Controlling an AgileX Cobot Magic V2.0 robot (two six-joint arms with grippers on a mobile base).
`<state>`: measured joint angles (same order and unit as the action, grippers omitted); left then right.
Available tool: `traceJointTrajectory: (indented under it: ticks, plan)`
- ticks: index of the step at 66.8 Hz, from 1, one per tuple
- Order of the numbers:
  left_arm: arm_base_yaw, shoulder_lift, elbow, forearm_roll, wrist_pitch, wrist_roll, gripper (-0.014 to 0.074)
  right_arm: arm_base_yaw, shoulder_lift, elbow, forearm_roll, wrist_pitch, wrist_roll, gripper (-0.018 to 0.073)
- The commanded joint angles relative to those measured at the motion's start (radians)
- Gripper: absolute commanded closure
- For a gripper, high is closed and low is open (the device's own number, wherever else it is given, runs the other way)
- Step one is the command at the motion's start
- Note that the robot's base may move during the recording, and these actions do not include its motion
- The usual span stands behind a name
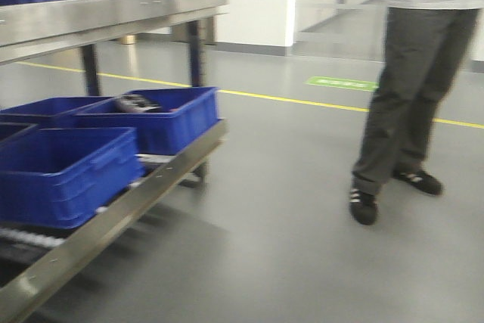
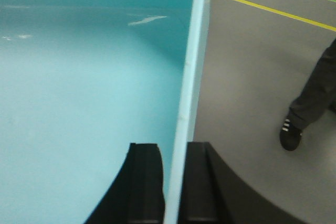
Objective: Fetch blue bin and place on conveyor start
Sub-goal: 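Carry the bin in both grippers while driving to the red conveyor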
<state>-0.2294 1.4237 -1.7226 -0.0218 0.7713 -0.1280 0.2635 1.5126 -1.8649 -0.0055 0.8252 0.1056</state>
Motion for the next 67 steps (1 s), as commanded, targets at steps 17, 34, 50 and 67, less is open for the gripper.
traceJointTrajectory:
  ticks: [17,34,50,67]
  plan:
    - [0.002,-0.011,-0.005,0.008,-0.037,0.011,0.0708,-0.006,-0.018,-0.008,-0.034,-0.049,-0.014,0.0711]
    - [0.002,-0.011,-0.005,0.008,-0.037,0.011,0.0708,-0.006,-0.018,-0.008,-0.034,-0.049,-0.014,0.0711]
    - [0.002,-0.011,-0.005,0.008,-0.037,0.011,0.0708,-0.006,-0.018,-0.008,-0.034,-0.049,-0.014,0.0711]
    - [0.002,-0.011,-0.005,0.008,-0.037,0.011,0.0708,-0.006,-0.018,-0.008,-0.033,-0.049,-0.014,0.0711]
